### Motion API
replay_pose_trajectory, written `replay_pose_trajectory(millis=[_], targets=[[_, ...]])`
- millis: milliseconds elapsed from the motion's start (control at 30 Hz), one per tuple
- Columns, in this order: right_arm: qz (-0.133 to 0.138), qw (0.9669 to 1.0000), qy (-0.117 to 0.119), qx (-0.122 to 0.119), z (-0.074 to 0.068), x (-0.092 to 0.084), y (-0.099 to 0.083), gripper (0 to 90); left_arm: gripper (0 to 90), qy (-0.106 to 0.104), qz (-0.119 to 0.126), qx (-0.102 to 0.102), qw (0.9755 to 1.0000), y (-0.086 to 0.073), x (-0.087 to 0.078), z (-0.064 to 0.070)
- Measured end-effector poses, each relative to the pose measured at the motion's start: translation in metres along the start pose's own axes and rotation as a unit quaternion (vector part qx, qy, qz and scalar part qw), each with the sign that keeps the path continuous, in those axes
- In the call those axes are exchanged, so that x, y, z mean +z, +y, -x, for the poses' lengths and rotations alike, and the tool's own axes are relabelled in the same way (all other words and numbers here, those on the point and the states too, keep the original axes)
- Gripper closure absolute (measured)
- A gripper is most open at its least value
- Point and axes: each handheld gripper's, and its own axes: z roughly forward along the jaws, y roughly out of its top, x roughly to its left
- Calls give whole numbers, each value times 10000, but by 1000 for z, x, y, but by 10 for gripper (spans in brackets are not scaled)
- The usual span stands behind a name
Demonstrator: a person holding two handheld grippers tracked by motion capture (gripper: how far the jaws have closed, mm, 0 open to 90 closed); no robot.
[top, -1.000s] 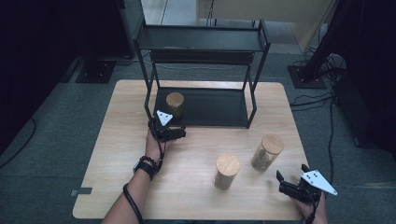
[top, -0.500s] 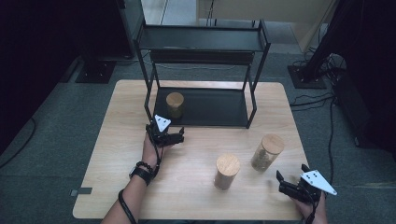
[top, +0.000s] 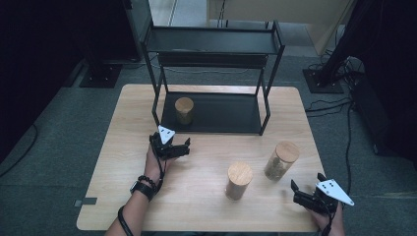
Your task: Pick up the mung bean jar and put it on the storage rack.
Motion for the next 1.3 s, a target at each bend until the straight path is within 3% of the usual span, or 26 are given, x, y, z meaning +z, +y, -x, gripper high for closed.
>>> replay_pose_trajectory(millis=[533, 1300], targets=[[-5, 10000, 4, -20, 0, 0, 0, 25, 6, -24, -63, 64, 10000, -12, -22, -7], [-14, 10000, -4, -12, 0, 0, 0, 25, 18, 72, 7, -102, 9999, -32, -59, -24]])
